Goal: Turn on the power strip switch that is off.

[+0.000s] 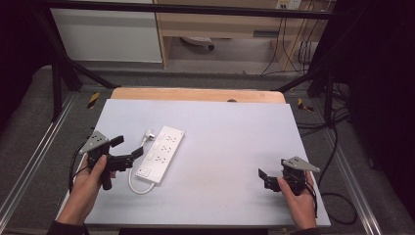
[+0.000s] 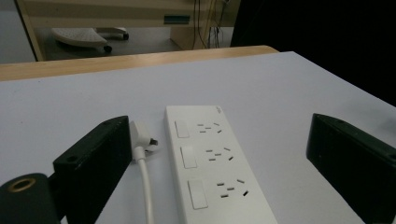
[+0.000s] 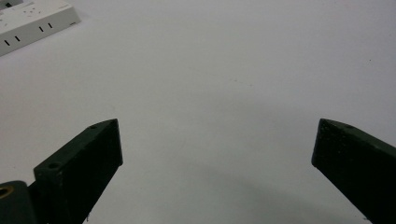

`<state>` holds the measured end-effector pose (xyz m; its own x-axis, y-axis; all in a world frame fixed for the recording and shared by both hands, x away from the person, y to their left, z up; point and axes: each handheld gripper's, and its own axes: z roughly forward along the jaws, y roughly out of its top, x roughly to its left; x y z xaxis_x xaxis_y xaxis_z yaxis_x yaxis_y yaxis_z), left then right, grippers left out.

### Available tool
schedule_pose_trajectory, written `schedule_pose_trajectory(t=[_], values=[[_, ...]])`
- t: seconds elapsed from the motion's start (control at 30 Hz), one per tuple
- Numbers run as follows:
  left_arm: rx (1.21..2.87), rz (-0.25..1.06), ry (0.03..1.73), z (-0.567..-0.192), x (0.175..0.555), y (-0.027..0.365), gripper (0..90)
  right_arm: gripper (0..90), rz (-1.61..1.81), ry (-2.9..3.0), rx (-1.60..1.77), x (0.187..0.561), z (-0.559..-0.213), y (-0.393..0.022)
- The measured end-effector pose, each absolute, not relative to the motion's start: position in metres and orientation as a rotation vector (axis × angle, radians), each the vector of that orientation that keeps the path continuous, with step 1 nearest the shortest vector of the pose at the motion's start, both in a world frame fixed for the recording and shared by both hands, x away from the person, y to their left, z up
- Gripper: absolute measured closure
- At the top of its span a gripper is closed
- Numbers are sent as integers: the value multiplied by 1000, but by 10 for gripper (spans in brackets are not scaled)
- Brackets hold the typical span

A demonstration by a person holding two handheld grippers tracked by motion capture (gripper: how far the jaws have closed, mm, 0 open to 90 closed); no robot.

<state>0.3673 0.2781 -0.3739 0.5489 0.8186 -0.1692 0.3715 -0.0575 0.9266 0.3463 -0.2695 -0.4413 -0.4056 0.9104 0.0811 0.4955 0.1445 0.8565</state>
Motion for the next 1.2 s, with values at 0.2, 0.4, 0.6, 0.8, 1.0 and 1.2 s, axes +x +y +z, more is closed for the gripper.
schedule_pose_trajectory(t=[0.2,0.4,0.6,0.8,1.0,1.2], values=[[1654,508,1038,-377,364,288,71,23,1185,1966,1340,346,-441,-269],[1645,521,1050,-378,358,298,71,23,1185,1966,1339,346,-441,-269],[1644,527,1061,-382,352,306,71,23,1185,1966,1338,346,-441,-269],[1645,536,1059,-382,347,313,71,23,1181,1967,1336,347,-442,-269],[1650,546,1067,-385,342,321,68,23,1178,1969,1334,347,-442,-269],[1673,545,1068,-391,335,327,65,23,1177,1968,1339,347,-442,-269]])
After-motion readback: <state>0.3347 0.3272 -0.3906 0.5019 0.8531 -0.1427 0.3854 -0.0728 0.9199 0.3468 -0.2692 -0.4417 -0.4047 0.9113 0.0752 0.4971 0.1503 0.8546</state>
